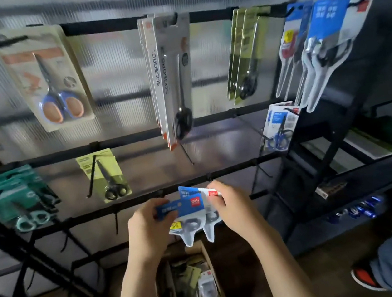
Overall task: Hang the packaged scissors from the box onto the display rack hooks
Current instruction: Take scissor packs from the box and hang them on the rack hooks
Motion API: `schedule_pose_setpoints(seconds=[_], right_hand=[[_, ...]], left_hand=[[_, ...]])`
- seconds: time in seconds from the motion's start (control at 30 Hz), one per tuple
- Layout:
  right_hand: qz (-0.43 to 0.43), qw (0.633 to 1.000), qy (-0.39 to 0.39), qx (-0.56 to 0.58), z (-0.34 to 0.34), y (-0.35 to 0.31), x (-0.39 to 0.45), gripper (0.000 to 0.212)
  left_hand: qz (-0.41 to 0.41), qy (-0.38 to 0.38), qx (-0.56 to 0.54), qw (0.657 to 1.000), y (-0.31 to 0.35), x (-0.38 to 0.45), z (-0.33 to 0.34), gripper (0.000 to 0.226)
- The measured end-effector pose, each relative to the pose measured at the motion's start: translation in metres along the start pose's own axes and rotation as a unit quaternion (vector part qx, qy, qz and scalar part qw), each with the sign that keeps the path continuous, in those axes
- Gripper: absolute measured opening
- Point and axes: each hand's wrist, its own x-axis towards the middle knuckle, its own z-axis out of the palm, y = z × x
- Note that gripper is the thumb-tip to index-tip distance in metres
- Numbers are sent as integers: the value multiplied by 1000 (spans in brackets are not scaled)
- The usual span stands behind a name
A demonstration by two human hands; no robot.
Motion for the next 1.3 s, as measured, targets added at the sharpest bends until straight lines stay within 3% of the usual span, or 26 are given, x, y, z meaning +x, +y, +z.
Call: schedule_pose_setpoints(seconds=[0.13, 0.27, 0.4, 0.63, 0.93, 1.3], right_hand=[[-17, 1000, -15, 7, 10, -9, 2, 16], [-14, 1000, -13, 15, 30, -15, 7, 12], [-19, 999, -24, 12, 46, -30, 19, 14], [-7, 1000, -12, 23, 70, -52, 32, 11], [40, 998, 49, 10, 27, -27, 39, 16], [42, 998, 46, 7, 7, 6, 63, 17]], left_hand=[[-3, -1, -20, 1000, -4, -3, -17, 24], [0, -25, -5, 1000, -13, 2, -42, 35], [-9, -27, 27, 999, -27, 10, -71, 21], [5, -37, 19, 999, -48, 21, -108, 15], [48, -62, -13, 997, -22, 33, -65, 15], [87, -54, -29, 994, 5, 45, -21, 13]])
